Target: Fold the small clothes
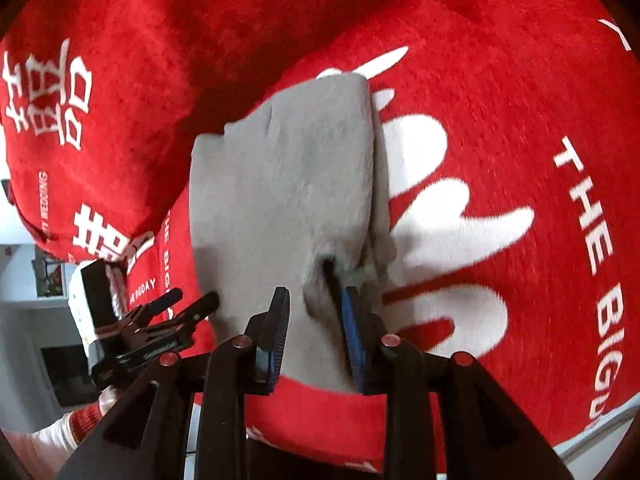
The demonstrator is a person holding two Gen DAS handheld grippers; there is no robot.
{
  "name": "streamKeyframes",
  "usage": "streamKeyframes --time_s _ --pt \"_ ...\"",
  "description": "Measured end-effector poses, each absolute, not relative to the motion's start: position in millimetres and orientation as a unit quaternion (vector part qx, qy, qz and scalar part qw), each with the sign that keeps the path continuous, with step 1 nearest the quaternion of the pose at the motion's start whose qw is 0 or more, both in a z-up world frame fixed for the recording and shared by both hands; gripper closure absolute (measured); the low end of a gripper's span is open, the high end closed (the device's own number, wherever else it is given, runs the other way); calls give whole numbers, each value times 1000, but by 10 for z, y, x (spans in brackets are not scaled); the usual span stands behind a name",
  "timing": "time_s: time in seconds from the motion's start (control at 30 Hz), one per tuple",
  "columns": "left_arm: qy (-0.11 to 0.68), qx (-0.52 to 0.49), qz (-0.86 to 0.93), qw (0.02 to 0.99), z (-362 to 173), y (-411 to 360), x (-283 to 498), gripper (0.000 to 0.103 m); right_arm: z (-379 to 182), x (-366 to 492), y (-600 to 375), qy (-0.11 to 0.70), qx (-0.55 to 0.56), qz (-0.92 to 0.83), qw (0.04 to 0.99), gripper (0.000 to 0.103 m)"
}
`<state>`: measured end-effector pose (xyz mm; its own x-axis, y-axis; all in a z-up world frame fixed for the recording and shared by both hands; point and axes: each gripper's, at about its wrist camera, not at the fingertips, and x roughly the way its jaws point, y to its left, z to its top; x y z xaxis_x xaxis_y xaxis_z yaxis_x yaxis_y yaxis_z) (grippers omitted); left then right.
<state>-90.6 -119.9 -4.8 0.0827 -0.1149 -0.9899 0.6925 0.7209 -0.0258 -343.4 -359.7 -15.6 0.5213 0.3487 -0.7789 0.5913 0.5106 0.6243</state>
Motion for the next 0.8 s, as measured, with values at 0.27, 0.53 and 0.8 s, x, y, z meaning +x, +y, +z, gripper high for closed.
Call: streamKeyframes --time_s 0.27,0.53,0.8 --pt "618 224 -287 697 -32 -994 -998 0 -381 -3517 -3469 539 453 -93 704 91" --pt "628 228 -287 686 -138 -833 -1139 0 -713 -3559 -3472 550 462 -123 685 92" --pt "633 221 -290 683 -60 -682 -1116 0 -600 -3713 -3394 540 484 -182 664 79"
